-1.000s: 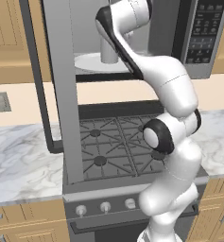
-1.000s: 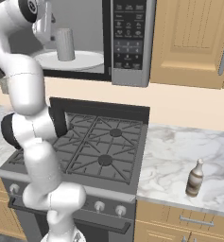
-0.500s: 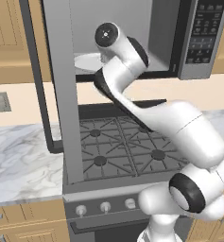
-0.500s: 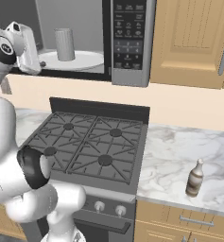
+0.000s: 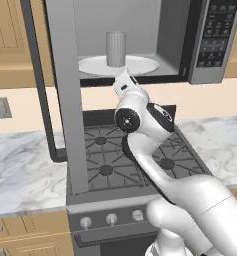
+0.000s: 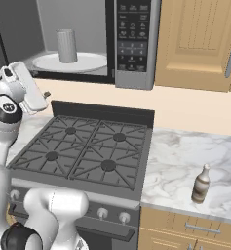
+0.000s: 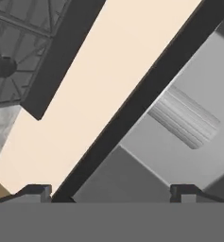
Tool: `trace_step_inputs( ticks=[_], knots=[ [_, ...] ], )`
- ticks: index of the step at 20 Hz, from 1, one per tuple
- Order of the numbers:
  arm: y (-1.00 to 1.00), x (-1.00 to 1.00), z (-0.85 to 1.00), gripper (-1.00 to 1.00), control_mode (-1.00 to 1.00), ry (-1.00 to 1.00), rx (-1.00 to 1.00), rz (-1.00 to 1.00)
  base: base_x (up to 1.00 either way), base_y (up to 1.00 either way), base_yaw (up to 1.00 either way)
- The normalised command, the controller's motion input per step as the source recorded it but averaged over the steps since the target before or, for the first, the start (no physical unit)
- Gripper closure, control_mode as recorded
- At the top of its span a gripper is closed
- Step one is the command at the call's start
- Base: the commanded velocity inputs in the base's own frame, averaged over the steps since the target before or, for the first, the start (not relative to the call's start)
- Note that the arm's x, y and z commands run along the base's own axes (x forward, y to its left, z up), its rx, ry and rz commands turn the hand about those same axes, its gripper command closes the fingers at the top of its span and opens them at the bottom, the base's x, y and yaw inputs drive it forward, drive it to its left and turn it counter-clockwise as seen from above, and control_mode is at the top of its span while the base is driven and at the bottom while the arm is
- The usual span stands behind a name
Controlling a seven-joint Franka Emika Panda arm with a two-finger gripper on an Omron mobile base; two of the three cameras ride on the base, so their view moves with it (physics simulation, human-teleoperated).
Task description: Place the microwavable item in the microwave. Then, close the microwave door and press the start button.
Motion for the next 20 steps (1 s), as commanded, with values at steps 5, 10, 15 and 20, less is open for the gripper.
trace_step_inputs(
  ticks=[5, 10, 15, 20],
  knots=[
    [0.35, -0.40, -0.07, -1.00, -1.00, -0.20, -0.17, -0.04, 0.00, 0.00, 0.00],
    [0.42, -0.11, -0.31, -1.00, -1.00, -0.11, -0.21, -0.10, 0.00, 0.00, 0.00],
    [0.68, -0.22, -0.20, -1.00, -1.00, -0.02, -0.16, -0.16, 0.00, 0.00, 0.00],
    [0.63, -0.28, -0.54, -1.00, -1.00, -0.01, -0.13, -0.19, 0.00, 0.00, 0.00]
  ],
)
